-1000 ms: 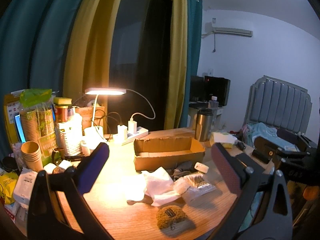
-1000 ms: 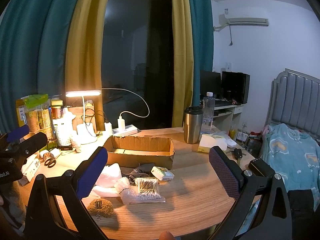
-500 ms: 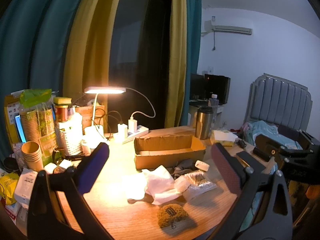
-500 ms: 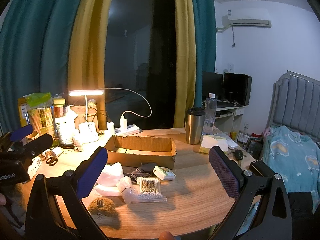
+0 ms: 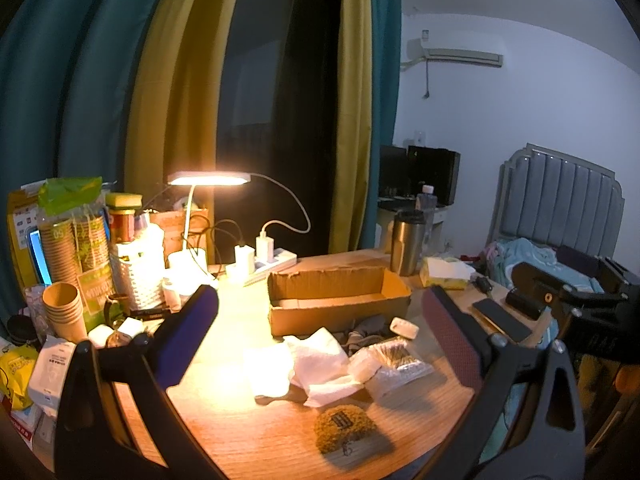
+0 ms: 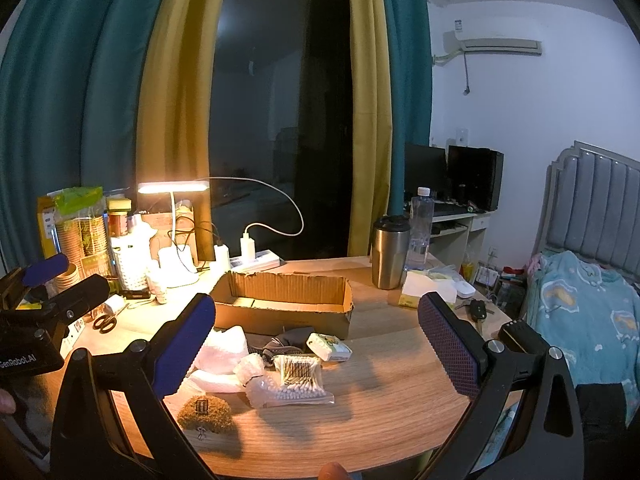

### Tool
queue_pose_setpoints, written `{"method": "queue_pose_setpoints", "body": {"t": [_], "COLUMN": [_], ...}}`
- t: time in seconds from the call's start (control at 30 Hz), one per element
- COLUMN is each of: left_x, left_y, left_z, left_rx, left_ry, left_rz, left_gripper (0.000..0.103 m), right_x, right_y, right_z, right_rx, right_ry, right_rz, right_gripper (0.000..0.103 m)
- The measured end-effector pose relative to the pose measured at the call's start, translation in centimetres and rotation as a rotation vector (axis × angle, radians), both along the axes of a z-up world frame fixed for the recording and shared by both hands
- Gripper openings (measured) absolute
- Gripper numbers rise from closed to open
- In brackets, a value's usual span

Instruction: Organize soft objects

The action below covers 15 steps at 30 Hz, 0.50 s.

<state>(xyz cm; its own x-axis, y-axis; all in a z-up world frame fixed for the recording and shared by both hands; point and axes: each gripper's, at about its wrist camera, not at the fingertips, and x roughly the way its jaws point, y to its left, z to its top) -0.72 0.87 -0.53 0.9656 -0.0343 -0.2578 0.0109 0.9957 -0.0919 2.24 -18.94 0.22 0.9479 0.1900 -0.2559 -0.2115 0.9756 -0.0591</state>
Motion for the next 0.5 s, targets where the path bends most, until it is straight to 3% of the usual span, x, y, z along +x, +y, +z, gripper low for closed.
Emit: {"method": "queue_pose_setpoints", "body": {"t": [0.37,0.5], "left_x": [0.8,2.1], "left_y": [-0.5,-0.9], "left_z": [-0.5,-1.8], "left_rx": [0.027,0.037], "left_ry": [-0.017,0.028], "left_rz": [0.007,-0.002], "left_gripper": [0.102,0.102], "right_x": [0.8,1.9], "right_y": [-0.1,-0.3], "right_z": [-0.4,-1.2], "right_rx": [0.007,0.011], "right_ry": [0.017,0.045], "right_rz": [-0.006,-0.008], "right_gripper": [0.103,0.103]}}
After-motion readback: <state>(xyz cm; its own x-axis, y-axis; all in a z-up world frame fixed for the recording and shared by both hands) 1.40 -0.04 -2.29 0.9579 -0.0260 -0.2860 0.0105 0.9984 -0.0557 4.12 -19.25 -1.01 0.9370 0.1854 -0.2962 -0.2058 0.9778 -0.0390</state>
